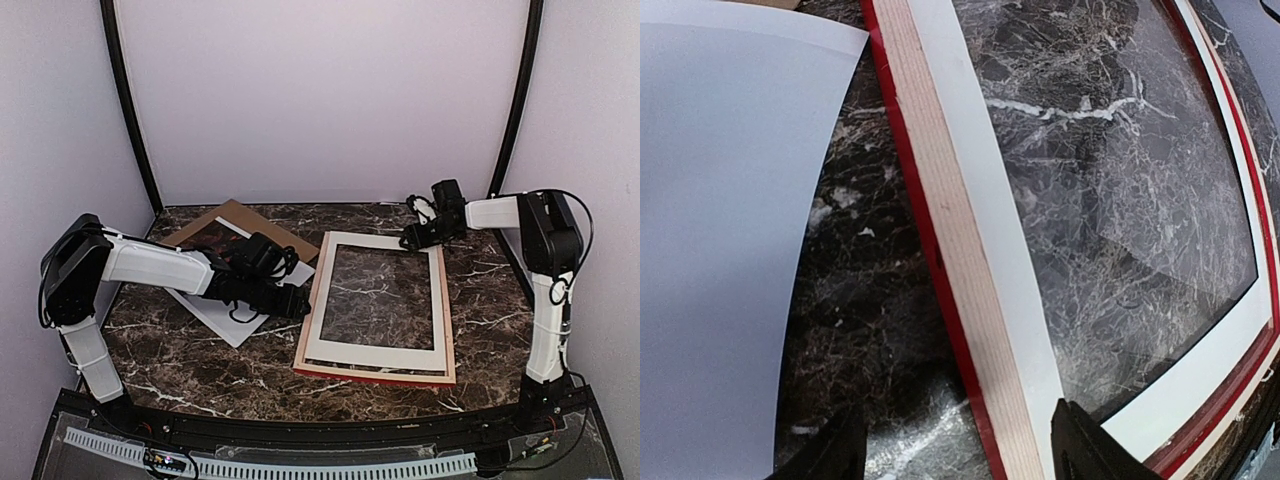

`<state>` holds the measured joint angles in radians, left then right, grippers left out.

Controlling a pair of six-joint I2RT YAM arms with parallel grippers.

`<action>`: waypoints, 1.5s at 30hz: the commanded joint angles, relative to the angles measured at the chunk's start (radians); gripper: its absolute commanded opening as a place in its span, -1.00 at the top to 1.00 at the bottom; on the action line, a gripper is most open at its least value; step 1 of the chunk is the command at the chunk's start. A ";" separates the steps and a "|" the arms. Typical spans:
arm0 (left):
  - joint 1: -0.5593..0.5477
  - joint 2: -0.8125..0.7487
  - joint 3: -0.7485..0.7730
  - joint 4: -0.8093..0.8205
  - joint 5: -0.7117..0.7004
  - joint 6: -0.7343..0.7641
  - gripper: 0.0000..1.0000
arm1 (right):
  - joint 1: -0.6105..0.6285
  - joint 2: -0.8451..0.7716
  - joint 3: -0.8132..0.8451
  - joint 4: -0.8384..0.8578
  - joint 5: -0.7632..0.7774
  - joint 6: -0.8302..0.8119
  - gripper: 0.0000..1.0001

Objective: Put the photo into the frame
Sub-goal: Move the mat board to the glass panel, then adjust the frame body at the center of the board.

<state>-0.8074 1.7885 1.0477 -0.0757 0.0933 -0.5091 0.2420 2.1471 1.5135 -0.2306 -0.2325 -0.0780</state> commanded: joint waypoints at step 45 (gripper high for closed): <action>0.016 -0.144 0.021 -0.244 -0.291 0.087 -0.42 | 0.054 -0.558 -0.500 -0.073 0.250 0.287 -0.45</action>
<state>-0.8154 1.7073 1.0470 -0.2031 -0.1207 -0.4633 0.2844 1.6299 1.0908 -0.2680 -0.1322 0.1261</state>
